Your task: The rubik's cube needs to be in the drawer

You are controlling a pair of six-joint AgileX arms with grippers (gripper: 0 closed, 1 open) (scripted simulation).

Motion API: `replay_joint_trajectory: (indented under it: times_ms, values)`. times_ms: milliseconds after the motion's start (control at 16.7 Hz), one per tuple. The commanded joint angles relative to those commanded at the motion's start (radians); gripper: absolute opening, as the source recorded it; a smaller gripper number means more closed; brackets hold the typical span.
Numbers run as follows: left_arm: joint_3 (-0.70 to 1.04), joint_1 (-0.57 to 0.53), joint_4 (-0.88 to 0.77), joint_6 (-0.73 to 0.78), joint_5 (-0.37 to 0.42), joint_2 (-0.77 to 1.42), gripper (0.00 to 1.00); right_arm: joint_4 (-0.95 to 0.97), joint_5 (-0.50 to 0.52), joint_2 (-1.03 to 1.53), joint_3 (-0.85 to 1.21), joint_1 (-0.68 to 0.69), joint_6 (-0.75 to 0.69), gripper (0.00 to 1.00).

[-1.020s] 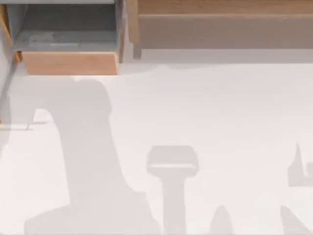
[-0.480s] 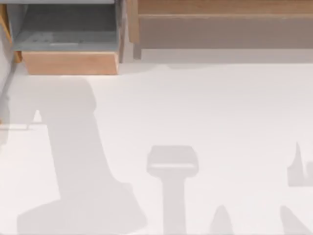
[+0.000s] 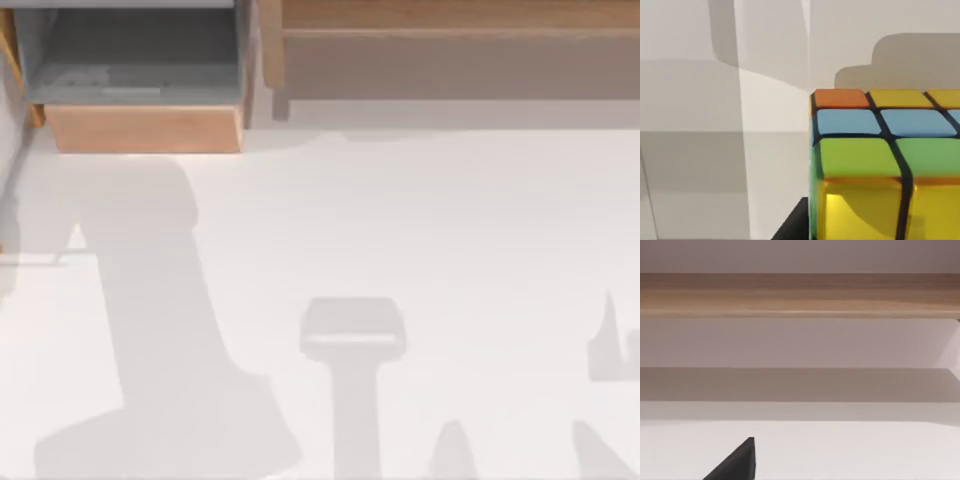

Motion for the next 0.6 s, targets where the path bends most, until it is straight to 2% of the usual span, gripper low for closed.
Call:
replay_joint_trajectory:
  times_ms: [240, 600]
  values:
    - [0.0, 0.0, 0.0, 0.0, 0.0, 0.0, 0.98, 0.0, 0.0, 0.0, 0.0, 0.0, 0.0, 1.0]
    - [0.0, 0.0, 0.0, 0.0, 0.0, 0.0, 1.0, 0.0, 0.0, 0.0, 0.0, 0.0, 0.0, 1.0]
